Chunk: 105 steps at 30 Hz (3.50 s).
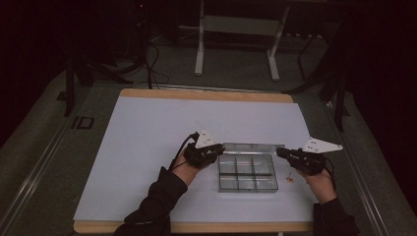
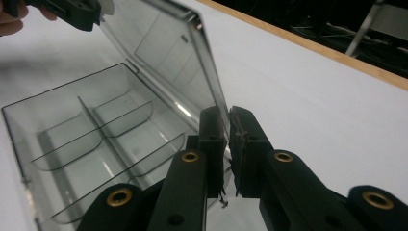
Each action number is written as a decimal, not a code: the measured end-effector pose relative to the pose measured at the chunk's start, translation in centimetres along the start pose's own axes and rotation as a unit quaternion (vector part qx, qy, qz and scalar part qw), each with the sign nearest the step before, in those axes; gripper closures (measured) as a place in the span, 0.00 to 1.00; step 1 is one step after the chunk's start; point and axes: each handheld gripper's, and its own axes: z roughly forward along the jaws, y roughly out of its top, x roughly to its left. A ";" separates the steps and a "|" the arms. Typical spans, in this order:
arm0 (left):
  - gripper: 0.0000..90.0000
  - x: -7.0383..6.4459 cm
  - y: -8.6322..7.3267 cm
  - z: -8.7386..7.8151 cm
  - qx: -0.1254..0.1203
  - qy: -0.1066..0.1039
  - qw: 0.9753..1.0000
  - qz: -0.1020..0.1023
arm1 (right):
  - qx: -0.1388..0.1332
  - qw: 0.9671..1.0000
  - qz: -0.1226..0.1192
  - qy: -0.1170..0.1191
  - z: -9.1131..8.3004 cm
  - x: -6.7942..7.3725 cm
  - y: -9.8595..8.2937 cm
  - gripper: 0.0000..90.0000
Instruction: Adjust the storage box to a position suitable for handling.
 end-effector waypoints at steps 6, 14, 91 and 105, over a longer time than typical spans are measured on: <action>0.91 0.4 0.4 0.0 -0.005 0.004 1.000 -0.003 | 0.001 1.000 0.001 -0.008 0.4 -0.4 0.4 0.95; 0.91 0.8 0.6 0.5 -0.008 0.007 1.000 -0.011 | 0.001 1.000 0.003 -0.014 0.7 -0.8 0.9 0.94; 0.56 3.0 -1.6 6.4 0.040 -0.011 0.989 -0.142 | 0.090 0.989 0.118 -0.020 6.4 -2.7 0.2 0.67; 0.43 3.8 -2.1 7.1 0.049 -0.017 0.980 -0.194 | 0.109 0.984 0.142 -0.024 6.9 -2.8 0.0 0.65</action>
